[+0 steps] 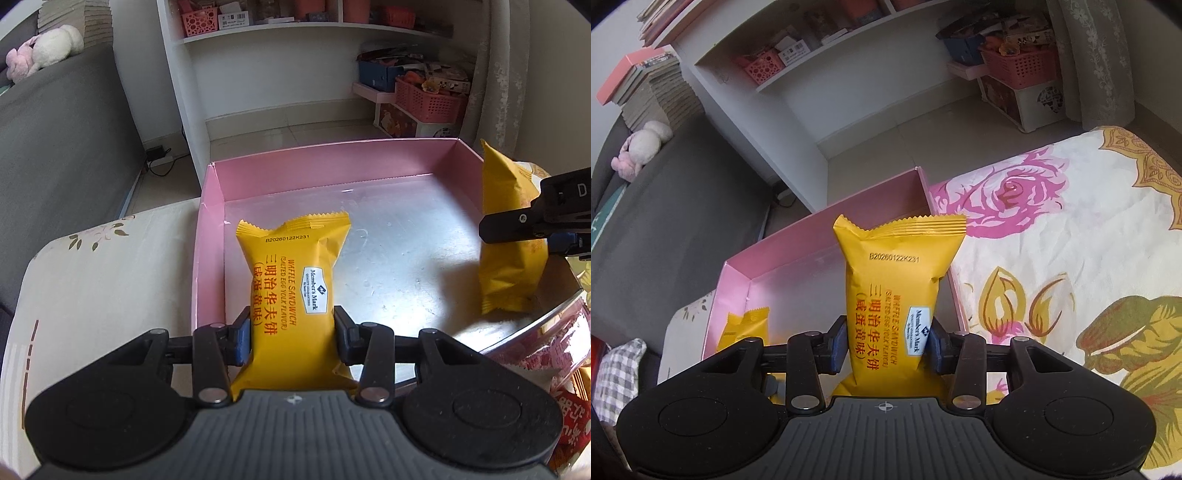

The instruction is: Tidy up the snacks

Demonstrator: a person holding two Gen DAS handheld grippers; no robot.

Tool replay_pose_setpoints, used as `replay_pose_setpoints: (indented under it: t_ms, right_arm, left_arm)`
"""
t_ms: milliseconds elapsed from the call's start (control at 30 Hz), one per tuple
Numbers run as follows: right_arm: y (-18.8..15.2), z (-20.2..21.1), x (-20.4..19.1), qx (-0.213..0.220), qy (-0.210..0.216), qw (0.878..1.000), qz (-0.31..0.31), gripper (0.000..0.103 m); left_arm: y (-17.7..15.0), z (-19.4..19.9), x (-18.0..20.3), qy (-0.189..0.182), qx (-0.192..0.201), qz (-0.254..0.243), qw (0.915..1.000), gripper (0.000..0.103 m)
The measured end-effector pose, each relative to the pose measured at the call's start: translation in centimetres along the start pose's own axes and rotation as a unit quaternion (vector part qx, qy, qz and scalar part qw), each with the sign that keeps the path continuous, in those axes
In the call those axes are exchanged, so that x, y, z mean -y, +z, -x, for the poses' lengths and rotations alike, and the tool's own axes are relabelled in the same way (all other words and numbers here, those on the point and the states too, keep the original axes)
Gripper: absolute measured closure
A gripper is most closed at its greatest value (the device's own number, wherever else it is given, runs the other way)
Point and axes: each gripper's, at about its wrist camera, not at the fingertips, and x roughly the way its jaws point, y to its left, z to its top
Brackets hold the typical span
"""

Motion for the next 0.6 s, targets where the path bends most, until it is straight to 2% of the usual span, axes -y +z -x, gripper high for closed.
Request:
replay_pose_setpoints:
  t_ms: [100, 167, 200, 267, 300, 400, 600]
  right_arm:
    - [-0.2, 0.3, -0.2, 0.001, 0.002, 1.0, 0.001, 0.055]
    - [-0.3, 0.7, -0.3, 0.003, 0.004, 1.0, 0.002, 0.047]
    - [-0.4, 0.9, -0.4, 0.004, 0.005, 1.0, 0.002, 0.043]
    - [-0.4, 1.5, -0.6, 0.009, 0.005, 1.0, 0.003, 0.029]
    - [-0.4, 1.7, -0.6, 0.011, 0.006, 1.0, 0.004, 0.027]
    - [-0.5, 2.6, -0.9, 0.015, 0.004, 1.0, 0.007, 0.02]
    - [-0.5, 4.6, -1.4, 0.022, 0.002, 1.0, 0.007, 0.016]
  left_arm:
    - [-0.1, 0.2, 0.0, 0.0, 0.0, 0.003, 1.0, 0.063]
    - [-0.1, 0.4, -0.1, -0.002, 0.005, 0.006, 1.0, 0.062]
    - [-0.1, 0.5, -0.1, -0.006, 0.008, 0.008, 0.9999, 0.059]
    - [-0.2, 0.8, 0.0, -0.012, 0.012, 0.003, 0.9999, 0.049]
    - [-0.3, 1.1, 0.1, -0.011, 0.017, -0.001, 0.9998, 0.04]
    - [-0.5, 2.1, 0.3, -0.015, 0.034, -0.003, 0.9993, 0.022]
    - [-0.3, 4.1, 0.0, -0.021, 0.043, 0.002, 0.9988, 0.011]
